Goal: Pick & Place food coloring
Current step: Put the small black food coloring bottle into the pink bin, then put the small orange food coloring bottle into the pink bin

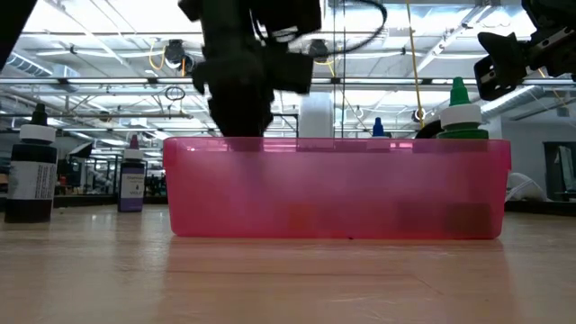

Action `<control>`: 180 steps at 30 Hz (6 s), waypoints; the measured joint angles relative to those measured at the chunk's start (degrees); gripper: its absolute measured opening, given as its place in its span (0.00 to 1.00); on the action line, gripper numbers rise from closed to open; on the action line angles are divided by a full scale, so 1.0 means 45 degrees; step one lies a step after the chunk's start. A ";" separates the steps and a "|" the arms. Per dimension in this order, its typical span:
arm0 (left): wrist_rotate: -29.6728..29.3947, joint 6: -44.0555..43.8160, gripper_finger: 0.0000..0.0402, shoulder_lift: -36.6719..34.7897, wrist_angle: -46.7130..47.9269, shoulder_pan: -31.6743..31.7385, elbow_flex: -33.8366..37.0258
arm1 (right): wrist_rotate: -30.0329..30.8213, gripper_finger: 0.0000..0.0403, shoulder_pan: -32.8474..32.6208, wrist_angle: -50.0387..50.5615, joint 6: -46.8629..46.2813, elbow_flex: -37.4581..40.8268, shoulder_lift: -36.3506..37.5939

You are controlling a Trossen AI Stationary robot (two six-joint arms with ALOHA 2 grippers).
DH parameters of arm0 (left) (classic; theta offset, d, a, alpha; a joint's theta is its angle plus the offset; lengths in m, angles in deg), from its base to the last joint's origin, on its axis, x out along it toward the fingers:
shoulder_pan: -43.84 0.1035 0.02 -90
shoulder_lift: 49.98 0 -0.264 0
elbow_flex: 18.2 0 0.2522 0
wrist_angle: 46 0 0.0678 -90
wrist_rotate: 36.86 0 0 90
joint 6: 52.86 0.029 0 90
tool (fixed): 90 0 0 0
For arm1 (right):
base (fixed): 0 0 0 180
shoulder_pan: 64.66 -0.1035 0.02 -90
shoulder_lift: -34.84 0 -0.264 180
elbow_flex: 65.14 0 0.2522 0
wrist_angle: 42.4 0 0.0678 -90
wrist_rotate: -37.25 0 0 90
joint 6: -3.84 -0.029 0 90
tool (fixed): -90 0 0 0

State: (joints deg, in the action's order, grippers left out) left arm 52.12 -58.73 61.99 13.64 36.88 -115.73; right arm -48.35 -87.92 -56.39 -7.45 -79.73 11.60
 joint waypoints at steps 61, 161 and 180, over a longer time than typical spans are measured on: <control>-0.0542 0.5711 0.52 0.2719 0.2616 0.5681 -0.5532 | 0.0000 0.54 -0.0004 0.0041 0.0000 0.0001 -0.0005; 0.0110 0.2445 0.12 -0.0046 -0.1119 -0.1953 0.0017 | -0.0003 0.54 -0.0003 0.0046 0.0000 -0.0002 0.0000; 0.0223 0.2358 0.31 -0.0051 -0.2339 -0.1530 0.1127 | 0.0000 0.54 -0.0001 0.0044 0.0000 0.0000 -0.0003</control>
State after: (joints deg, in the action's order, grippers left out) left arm 53.13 -48.12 61.76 3.12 29.99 -110.66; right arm -48.35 -87.93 -56.20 -7.45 -79.73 11.58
